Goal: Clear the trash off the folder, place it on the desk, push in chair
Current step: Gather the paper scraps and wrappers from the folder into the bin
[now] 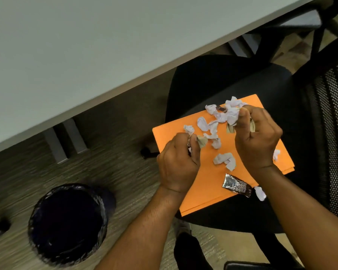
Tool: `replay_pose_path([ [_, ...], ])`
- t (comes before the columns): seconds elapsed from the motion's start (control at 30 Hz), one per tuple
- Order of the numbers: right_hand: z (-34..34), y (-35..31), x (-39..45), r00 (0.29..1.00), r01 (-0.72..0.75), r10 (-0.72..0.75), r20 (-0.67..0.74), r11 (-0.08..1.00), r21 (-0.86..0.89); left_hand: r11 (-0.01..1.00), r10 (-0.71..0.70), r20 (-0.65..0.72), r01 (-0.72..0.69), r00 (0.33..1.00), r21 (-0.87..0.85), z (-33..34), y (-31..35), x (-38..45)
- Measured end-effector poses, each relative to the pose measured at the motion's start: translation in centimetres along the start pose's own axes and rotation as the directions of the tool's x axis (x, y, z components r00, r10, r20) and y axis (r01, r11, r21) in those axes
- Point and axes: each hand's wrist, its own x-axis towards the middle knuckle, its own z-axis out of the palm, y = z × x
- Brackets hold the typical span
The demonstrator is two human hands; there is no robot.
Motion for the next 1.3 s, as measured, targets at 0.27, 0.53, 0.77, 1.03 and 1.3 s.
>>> replay_pose_path([
  [0.27, 9.6, -14.0, -7.7, 0.942, 0.122, -0.202, 0.269, 0.95, 0.286, 0.951, -0.26, -0.221, 0.289, 0.94, 0.11, -14.1, -9.4, -4.7],
  [0.53, 16.8, -24.1, -19.2, 0.817, 0.08, -0.338, 0.467, 0.869, 0.489, 0.81, -0.431, -0.341, 0.525, 0.836, 0.262, -22.9, -19.4, -14.2],
  [0.77, 24.6, -27.1, -29.9, 0.728, 0.012, -0.358, 0.585, 0.86, 0.51, 0.656, -0.564, -0.36, 0.668, 0.743, 0.352, -25.7, -28.9, -21.2],
  [1.03, 31.5, -24.5, -37.0, 0.17, 0.153, -0.136, 0.976, 0.982, 0.11, 0.476, -0.796, -0.221, 0.808, 0.564, 0.348, -23.7, -36.7, -25.6],
  [1.3, 30.4, -22.4, -38.9, 0.041, 0.419, -0.143, 0.989, 0.901, 0.113, 0.451, -0.839, 0.034, 0.659, 0.543, 0.602, -22.9, -36.7, -29.4],
])
